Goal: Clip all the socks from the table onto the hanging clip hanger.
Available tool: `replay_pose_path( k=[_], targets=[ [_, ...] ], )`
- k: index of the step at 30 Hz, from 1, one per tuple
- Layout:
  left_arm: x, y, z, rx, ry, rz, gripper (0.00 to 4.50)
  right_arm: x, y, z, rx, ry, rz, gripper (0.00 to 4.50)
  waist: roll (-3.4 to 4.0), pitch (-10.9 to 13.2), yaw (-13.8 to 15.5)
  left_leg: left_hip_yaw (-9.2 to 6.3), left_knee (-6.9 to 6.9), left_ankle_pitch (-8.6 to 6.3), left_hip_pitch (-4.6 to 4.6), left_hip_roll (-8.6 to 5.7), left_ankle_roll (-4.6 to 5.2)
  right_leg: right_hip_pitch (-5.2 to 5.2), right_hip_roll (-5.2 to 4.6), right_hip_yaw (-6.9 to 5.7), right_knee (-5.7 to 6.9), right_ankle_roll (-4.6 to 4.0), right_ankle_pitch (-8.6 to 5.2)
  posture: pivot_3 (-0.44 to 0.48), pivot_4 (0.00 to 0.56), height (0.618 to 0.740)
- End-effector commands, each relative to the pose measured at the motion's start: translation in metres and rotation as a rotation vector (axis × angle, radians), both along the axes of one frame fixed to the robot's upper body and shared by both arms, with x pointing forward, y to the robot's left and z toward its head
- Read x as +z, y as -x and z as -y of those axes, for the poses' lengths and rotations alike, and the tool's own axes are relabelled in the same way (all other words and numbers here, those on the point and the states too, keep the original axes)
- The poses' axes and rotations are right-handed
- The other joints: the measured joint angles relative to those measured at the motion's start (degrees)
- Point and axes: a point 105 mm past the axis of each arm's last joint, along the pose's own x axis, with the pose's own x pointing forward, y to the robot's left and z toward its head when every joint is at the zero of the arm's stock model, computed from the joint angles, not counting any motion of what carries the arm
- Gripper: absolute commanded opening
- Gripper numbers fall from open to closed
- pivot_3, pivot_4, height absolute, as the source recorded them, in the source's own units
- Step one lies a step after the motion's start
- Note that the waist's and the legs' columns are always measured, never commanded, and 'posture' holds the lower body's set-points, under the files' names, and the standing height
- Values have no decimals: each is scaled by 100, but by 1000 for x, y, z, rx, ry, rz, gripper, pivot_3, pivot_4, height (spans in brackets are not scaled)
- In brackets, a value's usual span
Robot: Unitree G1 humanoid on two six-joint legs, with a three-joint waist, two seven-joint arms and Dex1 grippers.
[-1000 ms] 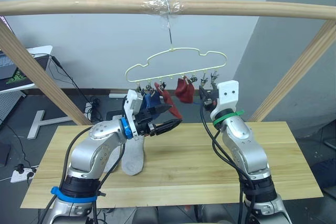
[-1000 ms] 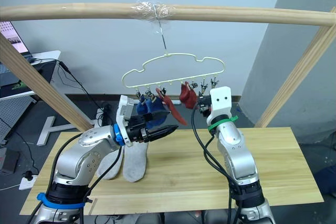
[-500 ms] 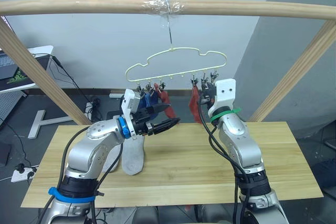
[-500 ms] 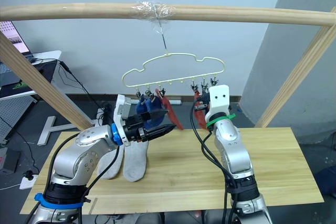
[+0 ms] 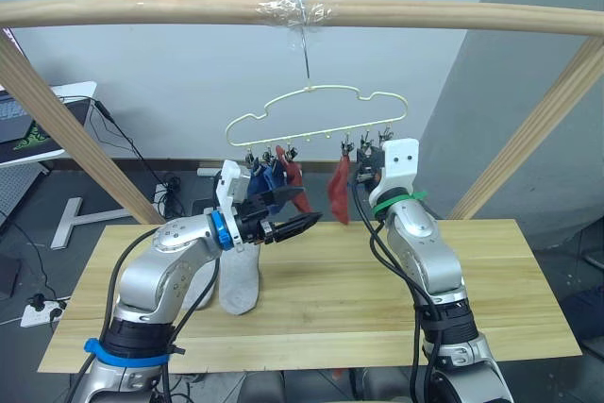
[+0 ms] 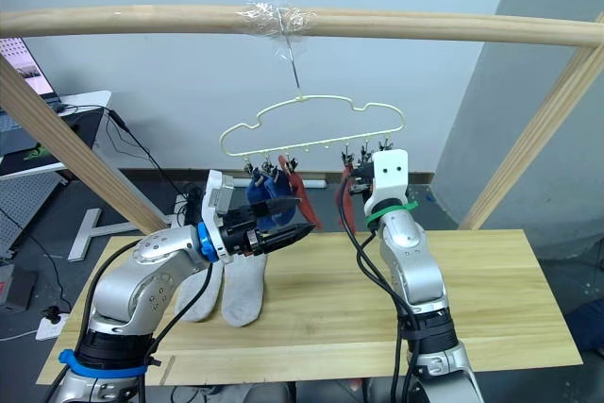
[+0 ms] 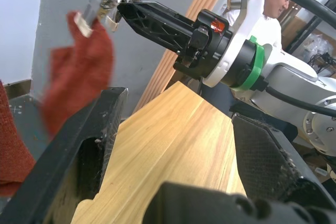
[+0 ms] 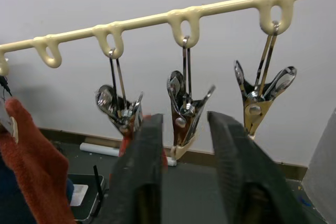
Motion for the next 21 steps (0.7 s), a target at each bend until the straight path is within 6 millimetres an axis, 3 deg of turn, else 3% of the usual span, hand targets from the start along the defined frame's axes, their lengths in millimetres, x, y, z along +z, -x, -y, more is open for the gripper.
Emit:
replay_pose_path(
  k=[1,21],
  targets=[
    [13,3,1,-11,19,45,3695,17,-1,-3,5,-26,58,1228,0,0,11,0,0,0,0,0,0,0,0,0,0,0,0,147,133,740],
    [17,3,2,-17,23,61,3695,26,-7,-13,27,-33,80,1228,1,1,106,1,0,0,0,0,0,-2,0,0,1,-1,0,149,130,740]
  ],
)
